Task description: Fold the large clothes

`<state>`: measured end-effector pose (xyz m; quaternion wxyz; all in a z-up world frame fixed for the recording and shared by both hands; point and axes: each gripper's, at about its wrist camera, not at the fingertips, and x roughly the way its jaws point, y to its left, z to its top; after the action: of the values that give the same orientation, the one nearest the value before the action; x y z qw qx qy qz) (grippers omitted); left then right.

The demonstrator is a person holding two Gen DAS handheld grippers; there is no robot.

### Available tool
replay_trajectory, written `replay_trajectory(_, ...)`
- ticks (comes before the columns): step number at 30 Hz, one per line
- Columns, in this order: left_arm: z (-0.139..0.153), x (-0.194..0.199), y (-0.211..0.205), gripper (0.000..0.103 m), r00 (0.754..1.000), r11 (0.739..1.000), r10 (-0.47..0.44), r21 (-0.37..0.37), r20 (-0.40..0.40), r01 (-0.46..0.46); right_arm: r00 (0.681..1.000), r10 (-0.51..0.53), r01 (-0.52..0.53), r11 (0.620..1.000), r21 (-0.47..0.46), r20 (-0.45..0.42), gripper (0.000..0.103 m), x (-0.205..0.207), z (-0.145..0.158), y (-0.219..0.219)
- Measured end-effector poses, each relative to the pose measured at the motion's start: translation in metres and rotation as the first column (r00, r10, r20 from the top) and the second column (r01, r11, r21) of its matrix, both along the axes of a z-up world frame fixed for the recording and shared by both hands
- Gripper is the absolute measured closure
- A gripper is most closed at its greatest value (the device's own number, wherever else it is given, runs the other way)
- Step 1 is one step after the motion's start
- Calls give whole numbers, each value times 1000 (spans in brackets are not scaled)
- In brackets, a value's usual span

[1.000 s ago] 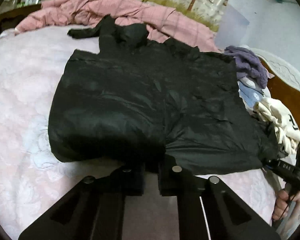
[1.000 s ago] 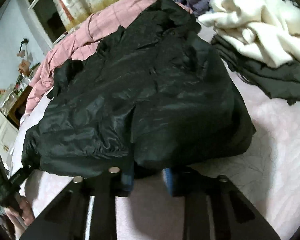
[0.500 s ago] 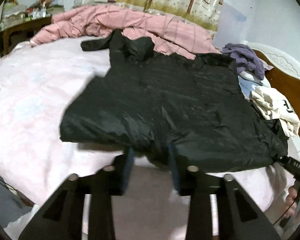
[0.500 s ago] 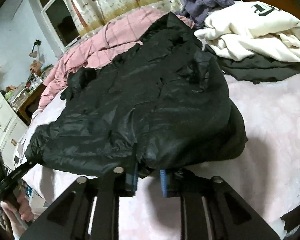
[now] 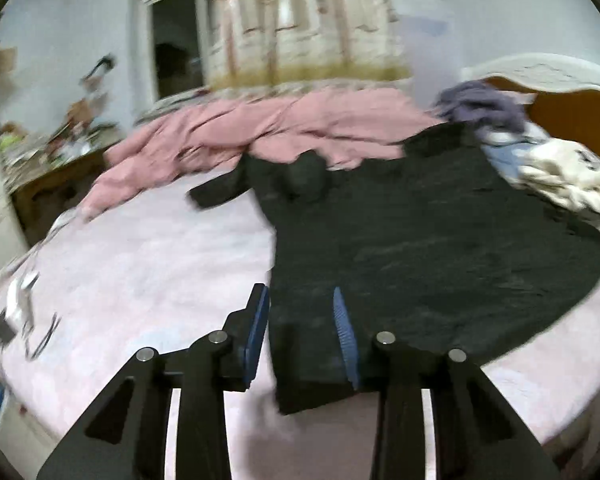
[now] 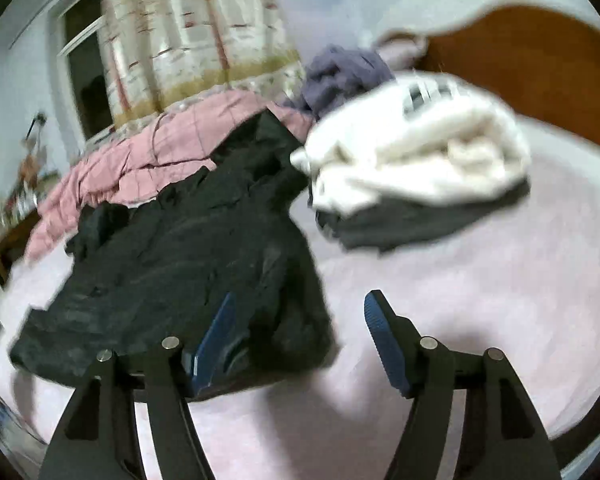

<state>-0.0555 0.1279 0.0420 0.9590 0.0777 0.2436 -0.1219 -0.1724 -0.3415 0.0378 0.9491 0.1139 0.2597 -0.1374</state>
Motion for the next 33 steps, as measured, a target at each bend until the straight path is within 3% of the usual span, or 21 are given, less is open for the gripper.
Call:
replay_trajectory(2,-1,6,-9,70,996,997,-71,7,-51,72,986,161,-165,981,-98,-49,34,8,9,16)
replay_trajectory(5,-11,15,-25,70,983,991,-132,17,-129,135,925,342,-367,916,-159,-165,34,22,12,47)
replay_trajectory(6,-16,19,-33,64,979,991,-127,30,-157,134,907,376,-405,902,-150,-189,34,26,10,55)
replay_trajectory(7,-22,23,-41,50,977,991,-111,50,-184,122,892,399,-431,893,-131,-212,34,30,7,61)
replay_trajectory(9,-35,26,-48,39,971,991,-65,101,-229,90,881,395,-429,899,-87,-263,31,38,-4,67)
replay_trajectory(10,-40,26,-48,39,968,990,-58,109,-245,87,882,363,-402,913,-77,-301,25,43,-13,68)
replay_trajectory(13,-46,22,-47,28,966,987,-34,141,-255,72,905,287,-323,944,-65,-314,23,45,-28,63)
replay_trajectory(18,-40,6,-32,26,979,990,-32,126,-202,59,930,250,-271,961,-46,-270,22,33,-21,48)
replay_trajectory(20,-33,-4,-33,27,984,978,-48,194,-172,82,931,236,-271,958,-97,-278,22,31,-14,44)
replay_trajectory(22,-30,-10,-33,31,987,954,-61,281,-150,101,912,269,-323,936,-139,-308,22,29,-8,44)
replay_trajectory(24,-31,-12,-31,33,982,937,-91,321,-163,140,882,307,-389,902,-187,-357,22,26,-7,50)
replay_trajectory(27,-42,-16,-33,33,972,899,-160,381,-172,216,809,427,-505,857,-105,-403,22,25,-14,56)
replay_trajectory(28,-49,-13,-35,34,974,889,-140,410,-175,202,805,431,-507,857,-95,-407,22,26,-17,58)
replay_trajectory(30,-62,-1,-36,37,975,885,-90,434,-201,171,815,384,-491,856,-164,-435,22,31,-23,65)
replay_trajectory(33,-70,12,-34,40,981,899,-57,417,-184,130,811,352,-488,848,-209,-467,22,46,-35,73)
